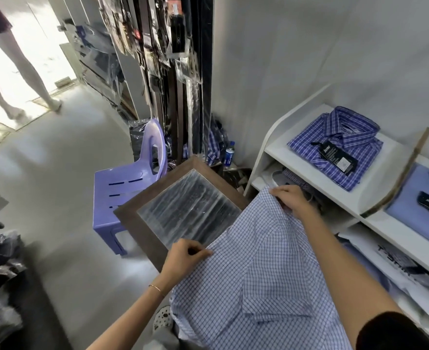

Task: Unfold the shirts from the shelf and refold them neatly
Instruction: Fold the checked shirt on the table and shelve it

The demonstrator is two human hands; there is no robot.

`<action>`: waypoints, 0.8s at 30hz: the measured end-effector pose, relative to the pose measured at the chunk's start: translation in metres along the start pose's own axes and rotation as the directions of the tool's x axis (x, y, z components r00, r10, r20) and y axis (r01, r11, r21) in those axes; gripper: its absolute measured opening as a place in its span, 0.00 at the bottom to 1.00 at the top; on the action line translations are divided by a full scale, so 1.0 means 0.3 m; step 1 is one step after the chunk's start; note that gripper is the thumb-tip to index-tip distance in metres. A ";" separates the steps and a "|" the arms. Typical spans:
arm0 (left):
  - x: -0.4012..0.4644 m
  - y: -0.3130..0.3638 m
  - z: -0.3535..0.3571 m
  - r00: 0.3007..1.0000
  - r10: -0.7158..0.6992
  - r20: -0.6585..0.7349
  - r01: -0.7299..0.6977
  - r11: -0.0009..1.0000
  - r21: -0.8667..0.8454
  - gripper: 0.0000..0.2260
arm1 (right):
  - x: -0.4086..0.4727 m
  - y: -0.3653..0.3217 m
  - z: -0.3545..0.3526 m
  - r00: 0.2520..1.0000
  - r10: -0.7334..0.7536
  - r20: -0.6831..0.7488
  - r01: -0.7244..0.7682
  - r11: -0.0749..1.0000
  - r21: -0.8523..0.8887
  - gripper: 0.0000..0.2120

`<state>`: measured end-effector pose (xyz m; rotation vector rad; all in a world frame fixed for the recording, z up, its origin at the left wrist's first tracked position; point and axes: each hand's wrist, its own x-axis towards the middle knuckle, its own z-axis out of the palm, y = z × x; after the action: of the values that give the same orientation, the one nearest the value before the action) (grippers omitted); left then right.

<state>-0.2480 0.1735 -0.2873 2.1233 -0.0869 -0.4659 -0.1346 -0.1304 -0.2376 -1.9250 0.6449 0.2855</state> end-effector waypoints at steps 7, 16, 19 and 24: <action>0.012 -0.029 -0.034 0.997 -0.071 0.016 0.072 0.983 -0.169 0.14 | 0.034 -0.008 0.033 0.986 -0.108 -0.128 0.103 0.994 -0.041 0.08; -0.012 -0.091 -0.107 0.987 -0.110 0.116 0.123 0.985 -0.119 0.19 | -0.295 -0.056 0.229 0.832 -0.364 0.420 0.518 0.780 -0.350 0.05; -0.040 -0.106 -0.130 0.973 -0.118 0.200 0.129 0.991 -0.042 0.21 | -0.396 0.033 0.333 0.683 -0.102 0.724 0.547 0.727 -0.414 0.07; -0.111 -0.117 -0.158 0.928 -0.171 0.332 0.185 0.983 -0.012 0.26 | -0.404 0.124 0.422 0.797 -0.182 0.576 0.506 0.721 -0.473 0.11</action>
<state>-0.2657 0.2386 -0.2825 2.0014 -0.0741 -0.9225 -0.2444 0.0087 -0.2640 -2.4015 -0.2244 0.7861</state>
